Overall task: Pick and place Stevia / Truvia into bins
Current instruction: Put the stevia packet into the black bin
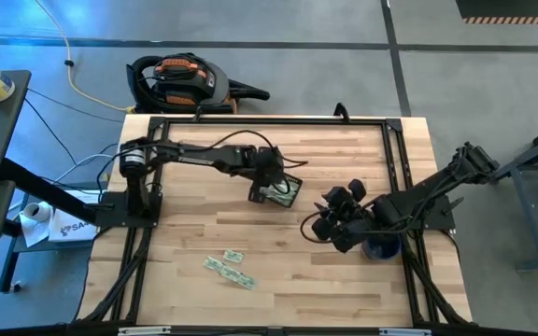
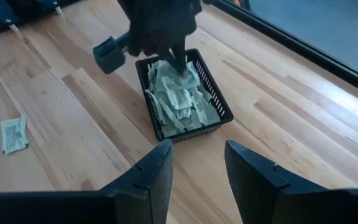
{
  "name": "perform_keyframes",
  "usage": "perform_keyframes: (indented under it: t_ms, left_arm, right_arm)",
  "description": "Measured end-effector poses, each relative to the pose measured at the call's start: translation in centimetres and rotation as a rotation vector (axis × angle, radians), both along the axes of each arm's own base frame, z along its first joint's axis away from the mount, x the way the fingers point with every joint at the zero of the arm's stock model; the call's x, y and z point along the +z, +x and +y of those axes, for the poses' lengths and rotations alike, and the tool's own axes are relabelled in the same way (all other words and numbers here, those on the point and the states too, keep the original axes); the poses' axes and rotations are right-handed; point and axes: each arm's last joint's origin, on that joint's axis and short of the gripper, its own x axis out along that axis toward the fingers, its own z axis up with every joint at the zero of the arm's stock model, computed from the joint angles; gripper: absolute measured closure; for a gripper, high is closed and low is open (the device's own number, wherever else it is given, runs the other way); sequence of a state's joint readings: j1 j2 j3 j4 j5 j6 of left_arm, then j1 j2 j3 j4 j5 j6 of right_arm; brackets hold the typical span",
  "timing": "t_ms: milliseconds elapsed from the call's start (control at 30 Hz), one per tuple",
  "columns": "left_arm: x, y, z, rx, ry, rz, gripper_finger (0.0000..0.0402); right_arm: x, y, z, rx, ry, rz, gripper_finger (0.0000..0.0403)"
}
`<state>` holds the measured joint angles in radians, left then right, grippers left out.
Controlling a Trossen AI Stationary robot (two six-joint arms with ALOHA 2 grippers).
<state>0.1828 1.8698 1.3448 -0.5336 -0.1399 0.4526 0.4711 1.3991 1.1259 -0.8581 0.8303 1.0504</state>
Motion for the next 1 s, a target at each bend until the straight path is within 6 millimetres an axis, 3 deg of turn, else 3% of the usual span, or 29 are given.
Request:
perform_keyframes:
  t_ms: [167, 400, 500, 600, 833, 1000]
  left_arm:
    - [1.4, -0.4, 0.1, 0.056, 0.034, -0.032, 0.03]
    - [4.7, -0.9, -0.2, 0.076, -0.031, -0.044, 0.0221]
    - [5.8, -1.7, -1.5, 0.048, -0.181, 0.036, 0.0201]
    - [6.1, -3.1, -4.0, -0.034, -0.283, 0.118, 0.0197]
    - [2.4, -7.0, -9.9, -0.14, -0.294, 0.335, 0.022]
    - [0.3, -9.2, -13.2, -0.157, -0.325, 0.336, 0.0231]
  right_arm:
    - [0.0, 0.0, 0.0, 0.0, -0.002, 0.003, 0.0265]
    - [-0.1, -0.1, -0.1, 0.003, -0.007, 0.023, 0.0265]
    - [-0.2, -0.2, -0.1, 0.01, 0.0, 0.037, 0.0265]
    - [-0.2, -0.3, -0.1, 0.013, 0.003, 0.049, 0.0265]
    - [-0.3, -0.4, -0.2, 0.036, -0.027, 0.087, 0.0265]
    - [-0.4, -0.5, -0.1, 0.075, -0.043, 0.123, 0.0265]
